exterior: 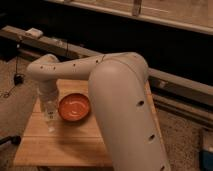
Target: Place the bottle in the ceramic bowl
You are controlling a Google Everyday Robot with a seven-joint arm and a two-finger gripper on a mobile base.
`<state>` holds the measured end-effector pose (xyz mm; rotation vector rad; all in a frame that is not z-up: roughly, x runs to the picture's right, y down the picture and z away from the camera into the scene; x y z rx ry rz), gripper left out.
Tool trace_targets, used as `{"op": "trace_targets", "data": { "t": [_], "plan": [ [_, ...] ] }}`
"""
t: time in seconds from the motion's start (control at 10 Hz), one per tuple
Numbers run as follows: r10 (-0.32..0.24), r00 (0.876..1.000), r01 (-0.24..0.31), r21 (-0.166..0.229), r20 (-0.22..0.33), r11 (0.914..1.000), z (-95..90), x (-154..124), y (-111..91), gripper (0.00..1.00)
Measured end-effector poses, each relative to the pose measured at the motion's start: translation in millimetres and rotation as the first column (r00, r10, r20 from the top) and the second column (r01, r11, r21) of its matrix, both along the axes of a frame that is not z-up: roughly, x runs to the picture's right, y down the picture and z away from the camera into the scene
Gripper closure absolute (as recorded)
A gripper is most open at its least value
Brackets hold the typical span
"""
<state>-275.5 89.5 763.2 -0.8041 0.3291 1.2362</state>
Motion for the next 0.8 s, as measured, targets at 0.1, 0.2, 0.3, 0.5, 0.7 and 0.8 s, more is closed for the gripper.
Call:
{"op": "trace_targets", "data": {
  "t": [0.1,0.2,0.3,0.5,0.7,0.8],
  "plan": [
    [0.014,1.000,-0.014,-0.005,-0.014,0.9999,13.0,9,-9,1.00],
    [0.023,0.999,-0.023,-0.013,-0.029,0.9996,26.7,15,-16,1.00],
    [0.029,0.998,-0.030,-0.024,-0.051,0.9993,44.6,25,-21,0.99],
    [0.039,0.996,-0.042,-0.039,-0.078,0.9984,60.4,35,-24,0.84],
    [0.055,0.994,-0.059,-0.047,-0.099,0.9971,69.2,45,-29,0.64],
    [0.064,0.992,-0.069,-0.048,-0.109,0.9964,72.3,52,-31,0.54]
  ]
}}
